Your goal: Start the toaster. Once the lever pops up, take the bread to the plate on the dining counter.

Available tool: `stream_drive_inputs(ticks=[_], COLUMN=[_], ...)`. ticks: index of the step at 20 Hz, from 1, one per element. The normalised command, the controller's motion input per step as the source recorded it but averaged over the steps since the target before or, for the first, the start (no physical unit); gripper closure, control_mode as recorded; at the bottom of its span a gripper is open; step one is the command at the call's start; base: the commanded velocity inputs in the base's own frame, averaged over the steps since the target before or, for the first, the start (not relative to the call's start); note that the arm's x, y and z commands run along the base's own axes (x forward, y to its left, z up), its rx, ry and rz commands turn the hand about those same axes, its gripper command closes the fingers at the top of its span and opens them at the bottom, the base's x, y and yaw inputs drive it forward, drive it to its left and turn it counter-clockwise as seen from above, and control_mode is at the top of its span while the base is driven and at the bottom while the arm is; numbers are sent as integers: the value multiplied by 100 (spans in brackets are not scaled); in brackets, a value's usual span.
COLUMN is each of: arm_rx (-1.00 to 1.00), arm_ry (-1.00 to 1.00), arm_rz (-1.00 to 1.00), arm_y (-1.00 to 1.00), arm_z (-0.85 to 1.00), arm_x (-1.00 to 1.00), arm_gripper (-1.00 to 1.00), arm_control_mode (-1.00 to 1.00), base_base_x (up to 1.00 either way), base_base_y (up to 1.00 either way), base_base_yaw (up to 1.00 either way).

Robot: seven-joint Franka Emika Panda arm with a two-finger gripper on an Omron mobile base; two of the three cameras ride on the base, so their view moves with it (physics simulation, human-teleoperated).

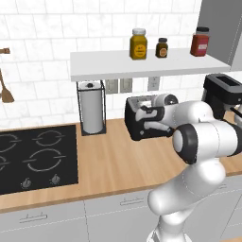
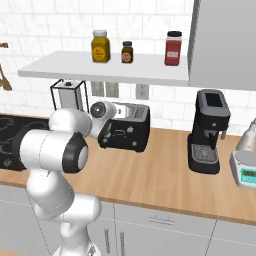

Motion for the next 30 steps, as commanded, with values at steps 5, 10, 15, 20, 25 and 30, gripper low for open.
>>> stream_drive_inputs(ticks=[5,10,15,20,25,30], arm_rx=[0,0,0,0,0,0], arm_ry=[1,4,5,4,3,1], arm_rz=[0,0,0,0,0,0], arm_y=[0,0,0,0,0,1], arm_z=[0,-3,-5,-1,0,0], arm_x=[0,0,0,0,0,0], arm_gripper=[-100,-100,-100,-100,-100,-100], arm_control_mode=[-100,-100,-100,-100,-100,-100], base_base_x=[0,0,0,0,0,0], base_base_y=[0,0,0,0,0,0], base_base_yaw=[0,0,0,0,0,0])
